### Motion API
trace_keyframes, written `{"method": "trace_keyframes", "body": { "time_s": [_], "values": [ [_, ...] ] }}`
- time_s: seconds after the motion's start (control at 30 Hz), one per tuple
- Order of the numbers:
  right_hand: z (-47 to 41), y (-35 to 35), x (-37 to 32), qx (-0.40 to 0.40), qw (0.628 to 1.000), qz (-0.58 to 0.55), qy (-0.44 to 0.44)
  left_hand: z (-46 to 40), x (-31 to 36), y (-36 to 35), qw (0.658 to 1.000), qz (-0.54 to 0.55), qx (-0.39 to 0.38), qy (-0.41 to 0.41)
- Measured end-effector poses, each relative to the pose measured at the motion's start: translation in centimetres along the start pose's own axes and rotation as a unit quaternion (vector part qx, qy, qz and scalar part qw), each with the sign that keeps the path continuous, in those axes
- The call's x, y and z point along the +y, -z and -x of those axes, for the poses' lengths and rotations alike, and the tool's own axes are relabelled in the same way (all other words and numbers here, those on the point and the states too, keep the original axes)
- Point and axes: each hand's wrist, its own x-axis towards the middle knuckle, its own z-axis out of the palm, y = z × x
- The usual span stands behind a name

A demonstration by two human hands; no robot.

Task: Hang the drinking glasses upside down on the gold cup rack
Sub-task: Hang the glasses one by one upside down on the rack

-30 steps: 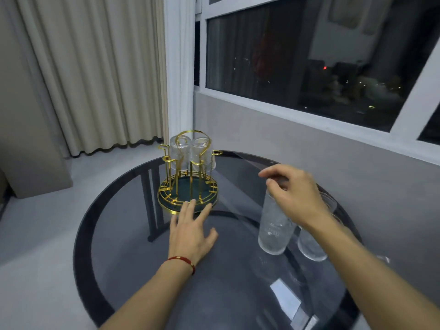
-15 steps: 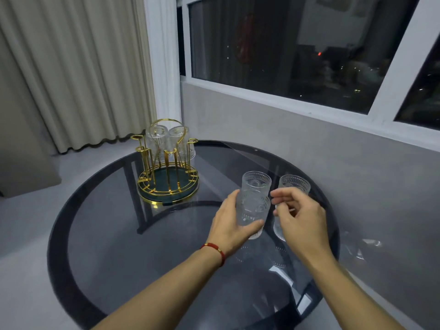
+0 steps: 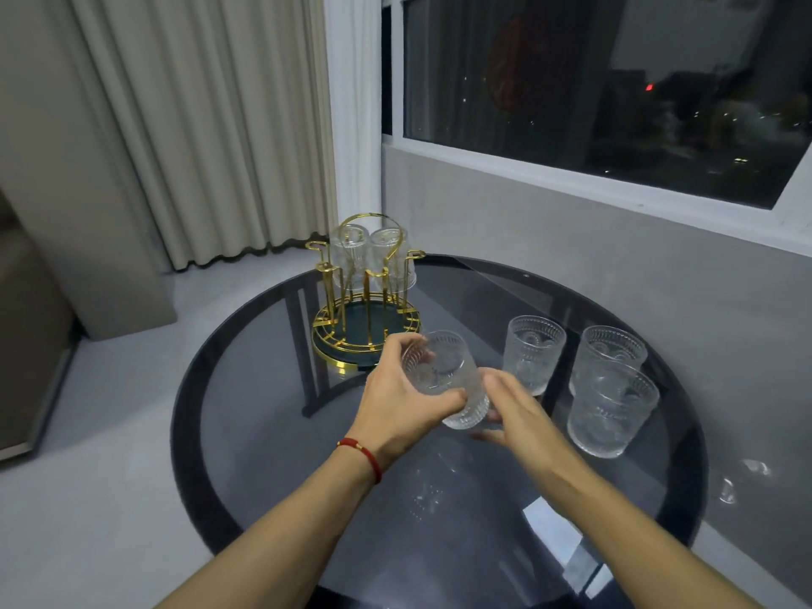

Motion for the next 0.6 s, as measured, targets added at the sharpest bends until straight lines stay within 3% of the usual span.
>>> {"method": "trace_keyframes", "body": {
  "time_s": [0.17, 0.33, 0.43, 0.53, 0.6],
  "values": [
    [-1.7, -2.3, -1.0, -0.076, 0.949, -0.287, -0.105, -0.7, -1.0, 1.8, 0.994, 0.101, 0.01, 0.046],
    [-3.4, -3.3, -1.2, -0.029, 0.952, -0.291, -0.089, -2.0, -3.0, 3.5, 0.993, 0.103, -0.025, 0.049],
    [-3.8, -3.3, -1.6, 0.056, 0.98, -0.189, -0.027, -2.8, -4.8, 4.5, 0.998, -0.058, -0.017, 0.005],
    [-3.2, -3.2, -2.5, 0.12, 0.99, 0.002, 0.078, -3.6, -7.9, 5.3, 0.944, -0.323, -0.023, -0.059],
    [-3.1, -3.2, -3.8, 0.095, 0.983, 0.045, 0.151, -4.0, -9.5, 5.2, 0.917, -0.391, -0.034, -0.068]
  ]
}}
